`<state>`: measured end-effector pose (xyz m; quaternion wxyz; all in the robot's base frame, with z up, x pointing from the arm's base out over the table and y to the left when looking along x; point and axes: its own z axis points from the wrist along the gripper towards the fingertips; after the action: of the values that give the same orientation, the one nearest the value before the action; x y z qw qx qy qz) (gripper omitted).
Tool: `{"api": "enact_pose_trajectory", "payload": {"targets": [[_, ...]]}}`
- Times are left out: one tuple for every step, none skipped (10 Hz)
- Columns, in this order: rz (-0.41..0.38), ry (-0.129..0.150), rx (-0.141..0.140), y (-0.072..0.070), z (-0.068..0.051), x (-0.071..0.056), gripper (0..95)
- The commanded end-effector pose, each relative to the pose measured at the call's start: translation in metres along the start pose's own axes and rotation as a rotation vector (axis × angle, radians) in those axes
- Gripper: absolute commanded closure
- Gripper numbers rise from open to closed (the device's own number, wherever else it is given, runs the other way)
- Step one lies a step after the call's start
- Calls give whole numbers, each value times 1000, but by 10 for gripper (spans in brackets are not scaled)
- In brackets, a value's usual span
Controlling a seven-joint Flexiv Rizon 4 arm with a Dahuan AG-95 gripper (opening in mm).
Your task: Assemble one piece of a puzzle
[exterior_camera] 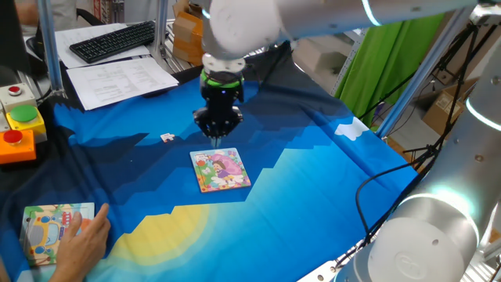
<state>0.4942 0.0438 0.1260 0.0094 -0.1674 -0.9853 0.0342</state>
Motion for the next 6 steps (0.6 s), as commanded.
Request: {"api": "enact_pose_trajectory", "payload": {"targets": [[4,29,-17,-2,17,-30,950],[18,28,-10,-1,21,-32,950],[31,17,-3,3,36,-35,950],[23,47,-19,4,41,-36,950],[14,154,-61,4,43,-37,950],[20,161,-76,4,43,-38,950]]}}
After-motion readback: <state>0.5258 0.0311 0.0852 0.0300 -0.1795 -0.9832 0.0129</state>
